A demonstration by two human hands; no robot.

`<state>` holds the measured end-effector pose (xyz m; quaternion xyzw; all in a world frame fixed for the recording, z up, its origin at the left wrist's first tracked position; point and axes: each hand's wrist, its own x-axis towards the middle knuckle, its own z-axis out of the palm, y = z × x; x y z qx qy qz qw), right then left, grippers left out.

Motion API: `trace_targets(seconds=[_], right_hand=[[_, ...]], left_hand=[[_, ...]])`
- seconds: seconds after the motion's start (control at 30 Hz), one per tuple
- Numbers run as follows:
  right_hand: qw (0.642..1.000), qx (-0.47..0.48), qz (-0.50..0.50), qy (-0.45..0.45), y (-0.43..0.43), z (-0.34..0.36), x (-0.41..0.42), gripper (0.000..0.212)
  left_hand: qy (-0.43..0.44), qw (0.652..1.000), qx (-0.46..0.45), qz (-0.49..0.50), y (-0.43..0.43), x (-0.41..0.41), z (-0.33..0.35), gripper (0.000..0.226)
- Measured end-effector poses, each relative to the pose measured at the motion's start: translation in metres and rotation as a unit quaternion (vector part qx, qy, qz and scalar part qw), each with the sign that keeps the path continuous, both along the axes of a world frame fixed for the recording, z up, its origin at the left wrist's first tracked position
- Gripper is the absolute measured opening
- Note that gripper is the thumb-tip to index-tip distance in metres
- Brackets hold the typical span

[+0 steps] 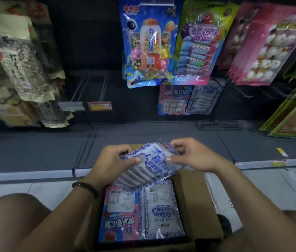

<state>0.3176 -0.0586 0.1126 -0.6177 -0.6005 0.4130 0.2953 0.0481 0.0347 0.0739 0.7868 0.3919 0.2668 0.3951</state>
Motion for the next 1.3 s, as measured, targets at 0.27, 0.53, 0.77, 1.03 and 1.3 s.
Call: trace_targets(seconds=[0.27, 0.53, 0.77, 1.03, 1.3], right_hand=[[0.977, 0.024, -0.171, 0.128, -0.005, 0.002, 0.029, 0.008], [0.963, 0.103, -0.206, 0.136, 0.003, -0.022, 0.035, 0.075], [0.922, 0.157, -0.294, 0.199, 0.007, -0.001, 0.071, 0.045], [0.889, 0.154, -0.409, 0.136, 0.023, -0.001, 0.173, 0.045], [0.836, 0.159, -0.507, 0.138, 0.045, -0.044, 0.266, 0.04]], left_hand=[[-0.125, 0.981, -0.147, -0.006, -0.007, 0.017, 0.001, 0.015], [-0.225, 0.947, -0.212, 0.084, -0.037, 0.068, 0.022, 0.023], [-0.288, 0.902, -0.318, 0.047, -0.018, 0.127, 0.034, 0.046], [-0.055, 0.984, -0.168, -0.019, 0.027, 0.225, 0.032, 0.08], [-0.058, 0.977, -0.201, -0.031, 0.05, 0.35, 0.033, 0.034]])
